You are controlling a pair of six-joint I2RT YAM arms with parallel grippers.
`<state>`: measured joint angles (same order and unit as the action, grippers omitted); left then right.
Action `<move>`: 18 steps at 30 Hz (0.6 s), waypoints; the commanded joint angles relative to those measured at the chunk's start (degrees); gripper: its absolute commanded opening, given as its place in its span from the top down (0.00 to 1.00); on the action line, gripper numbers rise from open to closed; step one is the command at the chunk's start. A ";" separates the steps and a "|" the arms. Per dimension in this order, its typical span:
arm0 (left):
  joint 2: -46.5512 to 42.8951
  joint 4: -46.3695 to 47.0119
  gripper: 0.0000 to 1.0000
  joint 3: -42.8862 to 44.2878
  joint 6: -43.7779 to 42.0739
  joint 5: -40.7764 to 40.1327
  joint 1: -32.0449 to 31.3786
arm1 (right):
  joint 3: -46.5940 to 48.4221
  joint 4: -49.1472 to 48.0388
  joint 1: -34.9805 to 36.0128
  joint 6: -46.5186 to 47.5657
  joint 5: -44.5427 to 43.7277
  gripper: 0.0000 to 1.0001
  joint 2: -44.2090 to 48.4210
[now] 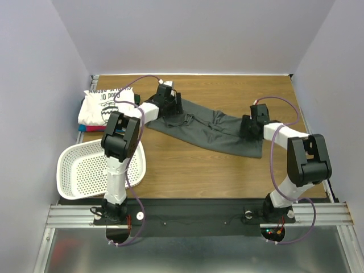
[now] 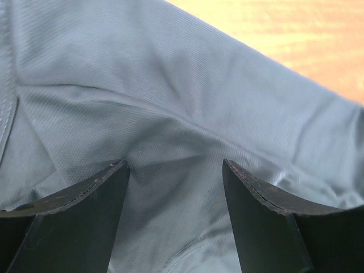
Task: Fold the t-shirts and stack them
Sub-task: Fold the tshirt
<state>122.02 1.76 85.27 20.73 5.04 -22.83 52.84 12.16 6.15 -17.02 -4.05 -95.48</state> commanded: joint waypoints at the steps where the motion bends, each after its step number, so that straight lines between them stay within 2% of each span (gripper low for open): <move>1: 4.36 -6.77 0.21 5.67 -1.92 -1.96 1.30 | -3.27 9.72 2.81 -4.07 1.15 0.37 2.58; 12: 11.83 -11.07 0.21 19.30 -2.80 -1.87 1.30 | -5.64 11.22 14.49 -11.10 5.55 0.37 4.69; 18: 14.56 -11.16 0.21 23.09 -4.47 -1.08 0.68 | -5.29 11.22 22.39 -15.06 4.85 0.37 6.10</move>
<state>134.37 -5.80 106.17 18.06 3.64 -21.69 48.86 18.83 23.77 -27.18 -1.80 -89.58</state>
